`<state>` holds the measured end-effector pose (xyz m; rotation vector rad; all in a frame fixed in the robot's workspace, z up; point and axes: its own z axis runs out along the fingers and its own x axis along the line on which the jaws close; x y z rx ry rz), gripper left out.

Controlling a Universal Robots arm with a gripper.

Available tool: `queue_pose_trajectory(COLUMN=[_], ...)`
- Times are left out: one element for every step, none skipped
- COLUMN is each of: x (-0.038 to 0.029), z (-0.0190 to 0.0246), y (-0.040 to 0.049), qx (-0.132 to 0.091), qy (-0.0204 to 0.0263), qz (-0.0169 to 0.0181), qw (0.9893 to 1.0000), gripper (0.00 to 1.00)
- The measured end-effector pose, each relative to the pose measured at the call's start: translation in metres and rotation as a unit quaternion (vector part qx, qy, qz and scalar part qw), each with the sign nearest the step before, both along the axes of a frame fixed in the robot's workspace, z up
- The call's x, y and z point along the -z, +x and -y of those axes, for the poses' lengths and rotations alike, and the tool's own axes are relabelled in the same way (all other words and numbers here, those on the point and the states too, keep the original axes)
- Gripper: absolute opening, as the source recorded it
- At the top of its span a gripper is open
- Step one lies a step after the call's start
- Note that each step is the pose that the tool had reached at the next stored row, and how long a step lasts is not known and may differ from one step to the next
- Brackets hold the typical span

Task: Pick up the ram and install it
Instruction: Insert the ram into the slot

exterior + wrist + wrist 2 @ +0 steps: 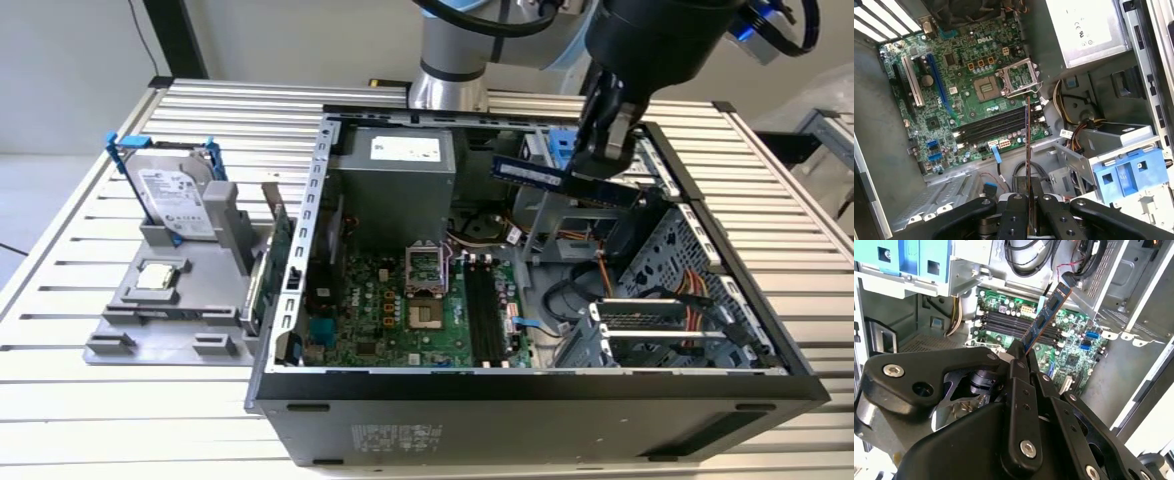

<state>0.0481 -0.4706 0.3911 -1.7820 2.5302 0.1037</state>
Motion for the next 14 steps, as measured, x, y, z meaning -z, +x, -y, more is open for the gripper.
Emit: queue_pose_trajectory(x=[-0.0001,-0.0001,0.0,0.0,0.0,0.0,0.0,0.0,0.0,0.0,0.0,0.0,0.0,0.0], z=[0.0,0.0,0.0,0.0,0.0,0.0,0.0,0.0,0.0,0.0,0.0,0.0,0.0,0.0], y=[0.0,0.0,0.0,0.0,0.0,0.0,0.0,0.0,0.0,0.0,0.0,0.0,0.0,0.0], qx=[0.002,0.004,0.006,0.008,0.01,0.012,0.014,0.016,0.018,0.02,0.022,0.023,0.025,0.027], qy=[-0.0001,-0.0001,0.0,0.0,0.0,0.0,0.0,0.0,0.0,0.0,0.0,0.0,0.0,0.0], qz=[0.0,0.0,0.0,0.0,0.0,0.0,0.0,0.0,0.0,0.0,0.0,0.0,0.0,0.0], qw=[1.0,1.0,1.0,1.0,1.0,0.9999,0.9999,0.9999,0.9998,0.9998,0.9998,0.9997,0.9997,0.9996], gripper=[0.0,0.0,0.0,0.0,0.0,0.0,0.0,0.0,0.0,0.0,0.0,0.0,0.0,0.0])
